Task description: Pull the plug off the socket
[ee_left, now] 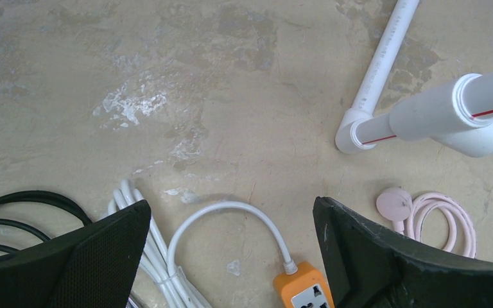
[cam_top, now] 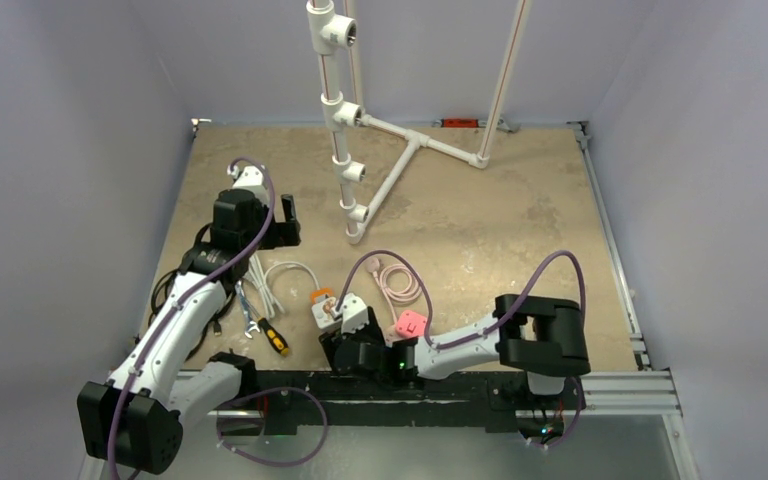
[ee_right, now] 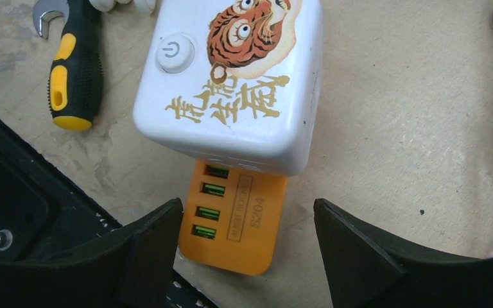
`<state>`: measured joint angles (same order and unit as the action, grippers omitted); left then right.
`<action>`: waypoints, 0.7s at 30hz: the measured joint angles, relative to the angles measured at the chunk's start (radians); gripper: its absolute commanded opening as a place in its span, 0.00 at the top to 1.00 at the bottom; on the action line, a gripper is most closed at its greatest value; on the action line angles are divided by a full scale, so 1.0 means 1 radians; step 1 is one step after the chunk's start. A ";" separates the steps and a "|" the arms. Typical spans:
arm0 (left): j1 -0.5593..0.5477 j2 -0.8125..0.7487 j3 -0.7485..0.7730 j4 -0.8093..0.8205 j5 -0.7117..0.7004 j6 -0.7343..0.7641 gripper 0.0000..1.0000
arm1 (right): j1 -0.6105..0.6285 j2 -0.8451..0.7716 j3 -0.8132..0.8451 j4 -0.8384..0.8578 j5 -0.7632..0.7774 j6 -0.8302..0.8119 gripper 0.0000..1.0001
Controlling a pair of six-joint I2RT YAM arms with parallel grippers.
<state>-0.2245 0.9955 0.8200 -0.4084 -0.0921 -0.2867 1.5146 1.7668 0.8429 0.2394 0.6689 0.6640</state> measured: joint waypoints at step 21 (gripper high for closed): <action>-0.001 0.011 -0.010 -0.003 0.020 0.002 0.15 | 0.022 0.047 -0.029 0.090 0.125 -0.050 0.34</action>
<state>-0.2256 1.0069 0.8101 -0.4114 -0.0719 -0.2848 1.5368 1.8137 0.8135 0.3298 0.7940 0.6136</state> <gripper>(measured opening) 0.878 0.685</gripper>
